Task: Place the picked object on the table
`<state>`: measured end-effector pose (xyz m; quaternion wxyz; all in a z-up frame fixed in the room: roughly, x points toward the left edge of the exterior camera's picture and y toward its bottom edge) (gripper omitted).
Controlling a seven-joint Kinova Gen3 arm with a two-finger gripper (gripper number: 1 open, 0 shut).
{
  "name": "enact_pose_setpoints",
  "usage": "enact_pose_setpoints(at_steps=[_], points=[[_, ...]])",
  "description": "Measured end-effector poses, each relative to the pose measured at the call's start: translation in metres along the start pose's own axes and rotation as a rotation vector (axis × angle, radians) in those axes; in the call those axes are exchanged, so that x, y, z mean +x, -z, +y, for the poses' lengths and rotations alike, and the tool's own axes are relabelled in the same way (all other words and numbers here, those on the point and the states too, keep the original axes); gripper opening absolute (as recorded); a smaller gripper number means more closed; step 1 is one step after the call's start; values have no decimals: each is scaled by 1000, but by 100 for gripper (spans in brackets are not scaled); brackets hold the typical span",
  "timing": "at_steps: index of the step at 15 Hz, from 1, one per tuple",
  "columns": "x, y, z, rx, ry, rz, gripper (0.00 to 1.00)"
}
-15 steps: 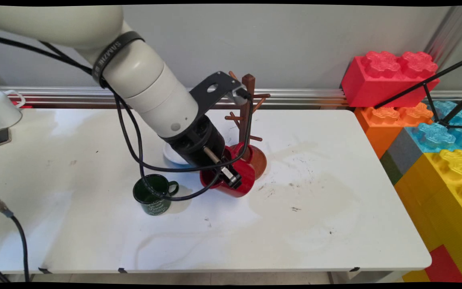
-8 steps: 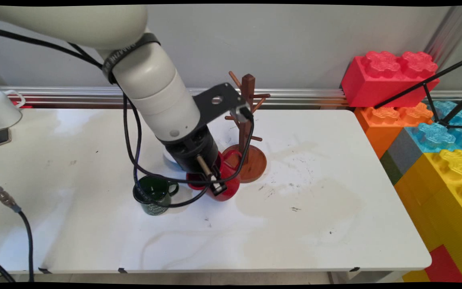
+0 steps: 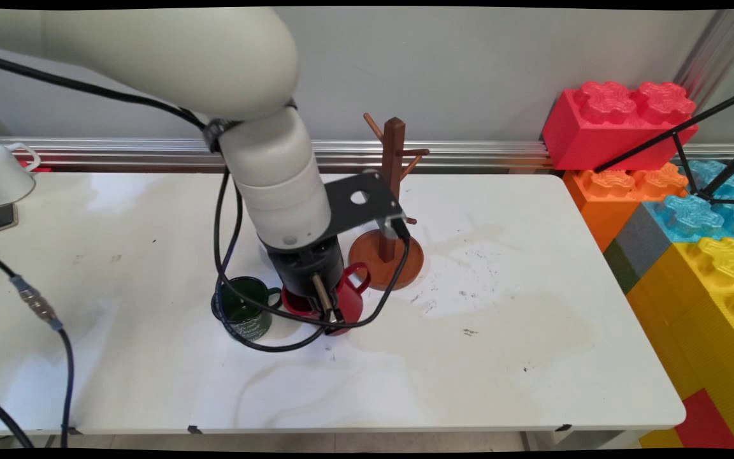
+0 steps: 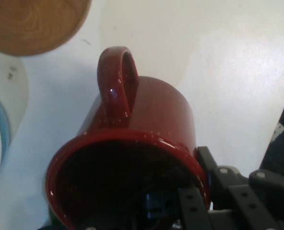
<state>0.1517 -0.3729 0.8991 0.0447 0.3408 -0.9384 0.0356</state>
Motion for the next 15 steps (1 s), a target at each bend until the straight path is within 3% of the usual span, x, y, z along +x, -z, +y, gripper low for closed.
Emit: enact_pose_setpoints(at_steps=[9,15], points=[[17,-40,0,17,-57,-130,0],[28,-62,0,33,-39,-160,0]])
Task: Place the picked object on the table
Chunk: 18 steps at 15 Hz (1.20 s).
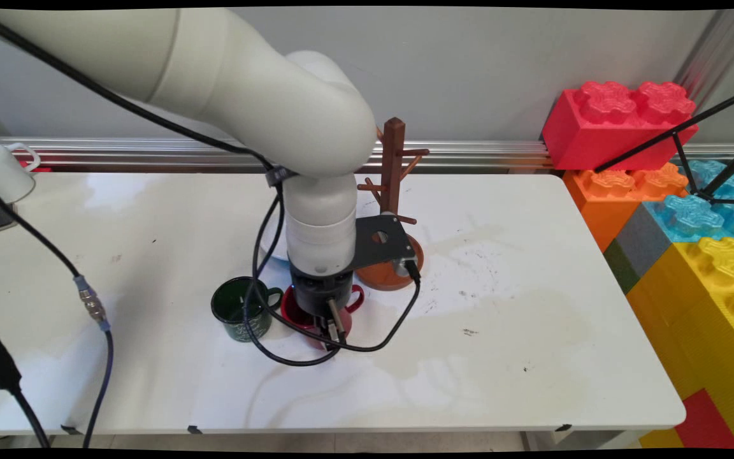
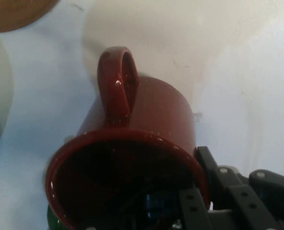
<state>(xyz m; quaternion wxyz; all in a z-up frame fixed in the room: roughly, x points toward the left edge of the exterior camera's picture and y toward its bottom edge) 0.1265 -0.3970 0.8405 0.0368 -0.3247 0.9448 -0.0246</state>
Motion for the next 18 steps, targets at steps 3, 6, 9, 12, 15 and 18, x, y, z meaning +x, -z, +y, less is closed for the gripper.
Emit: enact_pose_setpoints(at_steps=[3,6,9,12,15,18], points=[[6,-7,0,7,6,-2,0],[10,-13,1,12,12,1,0],[15,-18,2,13,21,10,0],[18,-21,3,8,31,21,100],[19,-23,5,-2,33,27,100],[22,-22,7,-14,34,43,100]])
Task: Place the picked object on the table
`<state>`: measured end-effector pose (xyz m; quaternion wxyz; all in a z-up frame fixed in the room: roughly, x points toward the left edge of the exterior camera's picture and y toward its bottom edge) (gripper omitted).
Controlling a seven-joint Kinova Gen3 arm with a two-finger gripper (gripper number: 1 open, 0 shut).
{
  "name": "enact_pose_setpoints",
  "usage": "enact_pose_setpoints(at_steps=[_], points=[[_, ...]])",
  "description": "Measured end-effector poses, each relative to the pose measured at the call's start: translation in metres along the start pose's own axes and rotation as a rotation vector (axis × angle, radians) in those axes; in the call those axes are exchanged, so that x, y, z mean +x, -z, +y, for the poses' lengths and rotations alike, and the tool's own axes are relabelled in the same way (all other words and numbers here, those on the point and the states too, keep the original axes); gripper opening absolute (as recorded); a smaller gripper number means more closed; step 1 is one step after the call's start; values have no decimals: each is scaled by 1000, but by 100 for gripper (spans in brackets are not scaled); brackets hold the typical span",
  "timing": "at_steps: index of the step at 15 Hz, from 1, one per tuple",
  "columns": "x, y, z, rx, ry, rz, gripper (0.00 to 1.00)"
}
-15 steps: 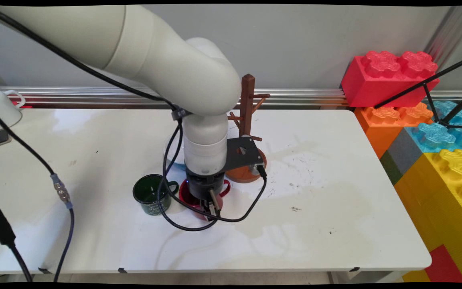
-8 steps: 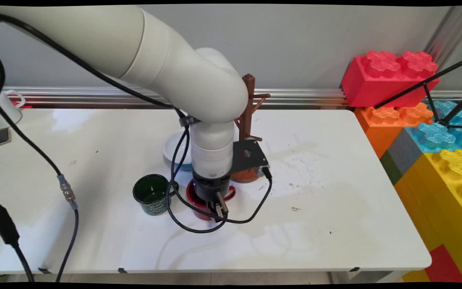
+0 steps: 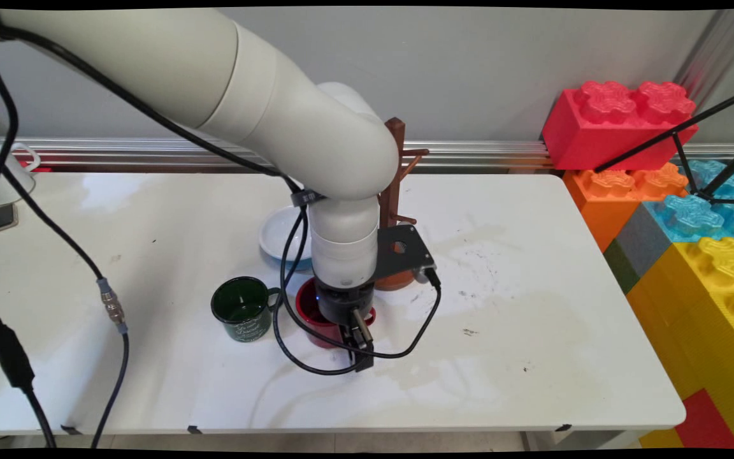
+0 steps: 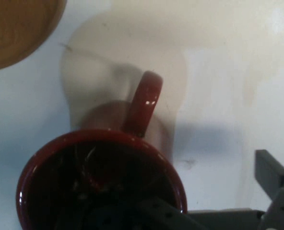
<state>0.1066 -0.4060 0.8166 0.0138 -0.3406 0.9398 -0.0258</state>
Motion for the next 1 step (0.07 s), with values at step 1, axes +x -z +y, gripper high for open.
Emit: enact_pose_setpoints(at_steps=[1], points=[[1,2,-1,-2,1,8,100]])
